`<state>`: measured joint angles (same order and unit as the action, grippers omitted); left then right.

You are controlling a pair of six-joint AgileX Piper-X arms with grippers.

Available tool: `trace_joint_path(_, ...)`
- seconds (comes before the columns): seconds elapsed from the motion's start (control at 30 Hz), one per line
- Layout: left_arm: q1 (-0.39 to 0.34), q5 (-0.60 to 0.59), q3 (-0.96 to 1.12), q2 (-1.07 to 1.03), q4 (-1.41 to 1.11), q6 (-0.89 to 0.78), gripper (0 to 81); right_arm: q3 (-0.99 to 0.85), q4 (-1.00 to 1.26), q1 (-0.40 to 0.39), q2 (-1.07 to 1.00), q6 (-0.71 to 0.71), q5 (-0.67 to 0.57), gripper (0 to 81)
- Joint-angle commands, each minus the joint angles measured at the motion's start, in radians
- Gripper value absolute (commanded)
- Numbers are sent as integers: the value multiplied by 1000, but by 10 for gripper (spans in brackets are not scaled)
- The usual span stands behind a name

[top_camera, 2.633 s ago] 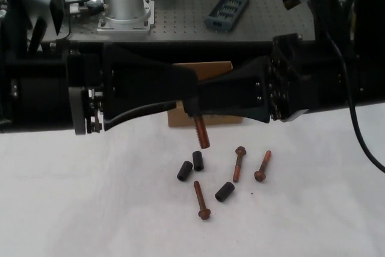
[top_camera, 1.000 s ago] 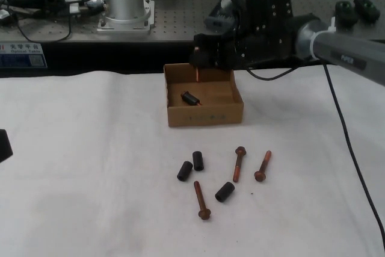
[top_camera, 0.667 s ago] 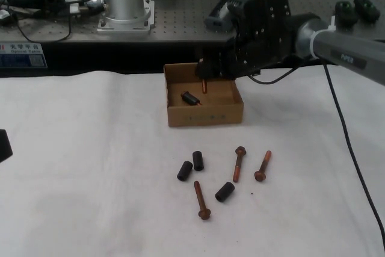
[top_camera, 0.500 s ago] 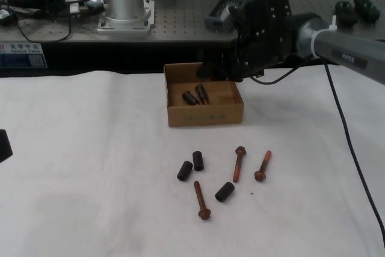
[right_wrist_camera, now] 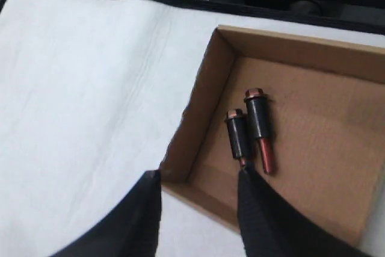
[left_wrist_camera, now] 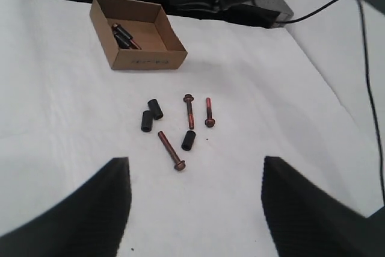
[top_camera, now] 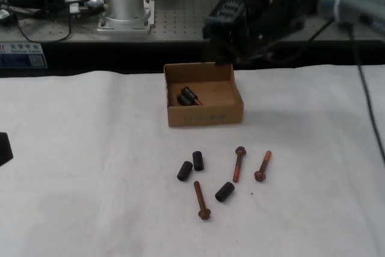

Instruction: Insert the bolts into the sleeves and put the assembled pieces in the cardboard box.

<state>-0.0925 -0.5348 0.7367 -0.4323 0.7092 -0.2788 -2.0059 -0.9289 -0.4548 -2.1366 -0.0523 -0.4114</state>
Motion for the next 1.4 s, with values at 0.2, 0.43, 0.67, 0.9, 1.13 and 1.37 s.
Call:
trace_joint_path(0.2, 3, 8, -8, 3, -1, 41, 461, 139, -216, 7, 194, 181, 106, 313)
trace_joint_path(0.43, 3, 8, -63, 3, -1, 41, 461, 422, -203, 10, 394, 197, 110, 313)
trace_joint_path(0.67, 3, 16, -65, 3, 8, 41, 461, 648, -203, 10, 559, 242, 110, 313)
trace_joint_path(0.9, 3, 32, -65, 3, 8, 41, 461, 728, -194, 10, 594, 237, 178, 313)
trace_joint_path(1.13, 3, 32, -65, 3, 8, 41, 461, 731, -108, 10, 590, 274, 178, 313)
trace_joint_path(1.37, 3, 32, -65, 3, 8, 41, 461, 731, -24, 10, 592, 807, 178, 313)
